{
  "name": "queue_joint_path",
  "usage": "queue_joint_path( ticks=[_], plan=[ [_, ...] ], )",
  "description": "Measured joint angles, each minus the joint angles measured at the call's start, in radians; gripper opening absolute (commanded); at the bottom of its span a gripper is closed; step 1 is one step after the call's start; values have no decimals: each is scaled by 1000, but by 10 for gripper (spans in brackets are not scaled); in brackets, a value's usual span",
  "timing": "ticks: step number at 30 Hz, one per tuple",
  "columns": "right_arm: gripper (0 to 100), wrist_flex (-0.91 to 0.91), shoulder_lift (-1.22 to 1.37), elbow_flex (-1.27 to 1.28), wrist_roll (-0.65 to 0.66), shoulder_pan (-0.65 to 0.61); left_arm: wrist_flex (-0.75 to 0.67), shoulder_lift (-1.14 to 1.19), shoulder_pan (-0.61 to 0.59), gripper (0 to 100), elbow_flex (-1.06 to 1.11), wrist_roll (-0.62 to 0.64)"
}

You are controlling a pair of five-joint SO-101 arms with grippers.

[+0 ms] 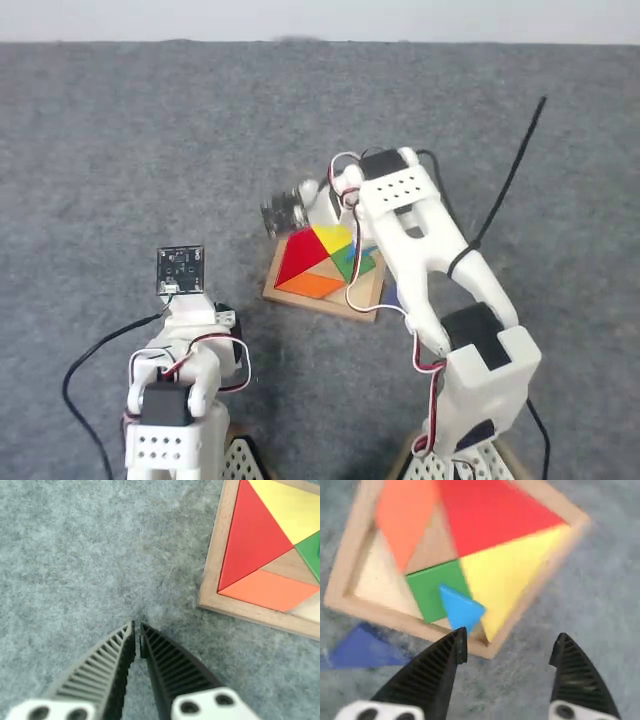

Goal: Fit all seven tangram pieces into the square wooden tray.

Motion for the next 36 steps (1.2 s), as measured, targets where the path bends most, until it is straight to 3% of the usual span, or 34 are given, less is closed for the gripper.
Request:
queue_joint_path(
  ticks=[1,3,8,11,14,17,19,27,36],
  plan=[
    [0,28,0,-23,-87,0,0,0,0,14,0,0],
    [35,101,-20,-58,-273,-2,0,0,0,14,0,0],
    [6,213,-160,-52,-680,-12,0,0,0,14,0,0],
    [7,91,-302,97,-856,-8,0,0,0,14,0,0],
    [7,-146,-442,354,-970,-5,0,0,0,14,0,0],
    [7,-382,-502,609,-1036,-18,0,0,0,14,0,0],
    [7,-446,-503,690,-1054,-37,0,0,0,14,0,0],
    [7,-453,-520,718,-1166,34,0,0,0,14,0,0],
    [7,-474,-480,776,-1168,49,0,0,0,14,0,0]
  ],
)
